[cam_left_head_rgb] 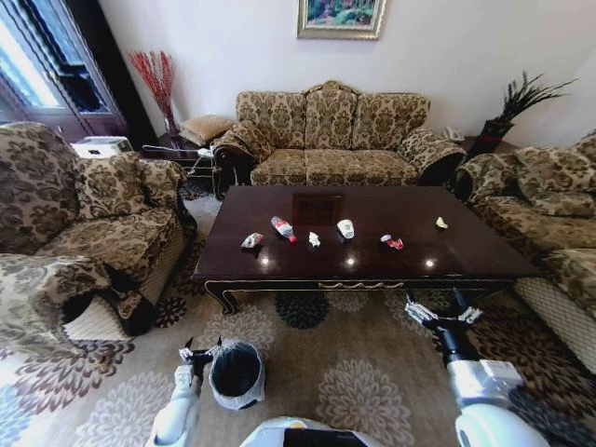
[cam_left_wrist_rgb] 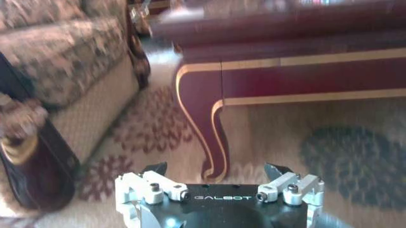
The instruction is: Move to the front of the table and place the trash on the table into the trash bin.
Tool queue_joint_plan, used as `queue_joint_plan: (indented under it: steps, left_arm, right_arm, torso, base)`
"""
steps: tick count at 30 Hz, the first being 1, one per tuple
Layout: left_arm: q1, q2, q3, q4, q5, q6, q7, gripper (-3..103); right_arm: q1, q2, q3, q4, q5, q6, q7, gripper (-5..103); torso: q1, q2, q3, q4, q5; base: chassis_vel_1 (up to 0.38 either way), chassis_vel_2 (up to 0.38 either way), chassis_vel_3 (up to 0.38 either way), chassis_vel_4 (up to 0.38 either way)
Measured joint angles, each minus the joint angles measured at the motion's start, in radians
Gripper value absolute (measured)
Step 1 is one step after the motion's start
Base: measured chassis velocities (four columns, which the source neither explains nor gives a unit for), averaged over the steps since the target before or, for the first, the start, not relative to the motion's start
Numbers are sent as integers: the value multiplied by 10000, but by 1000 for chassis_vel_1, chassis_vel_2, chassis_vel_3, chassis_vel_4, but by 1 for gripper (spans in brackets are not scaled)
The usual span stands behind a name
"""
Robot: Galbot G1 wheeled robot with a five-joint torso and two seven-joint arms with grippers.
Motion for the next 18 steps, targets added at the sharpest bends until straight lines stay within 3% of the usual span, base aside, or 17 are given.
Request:
queue_joint_plan:
  steps: [6,9,18]
  left_arm:
    - [-767,-16,78,1457,261,166,184,100]
    - [-988,5,149,1844,419,957,421,100]
    - [-1469,277,195,2808,753,1662,886,100]
  right_arm:
    - [-112,-213,-21,-121,-2,-81,52,100]
    - [-183,-327,60,-219,30,-111,124,100]
    - [-87,-442,104,-214,179,-290,344,100]
  torso:
    - [0,0,0,-1,-1]
    - [0,0,0,0,-1]
    - [0,0,0,0,-2]
  base:
    - [0,0,0,0]
    - [0,0,0,0]
    - [0,0,0,0]
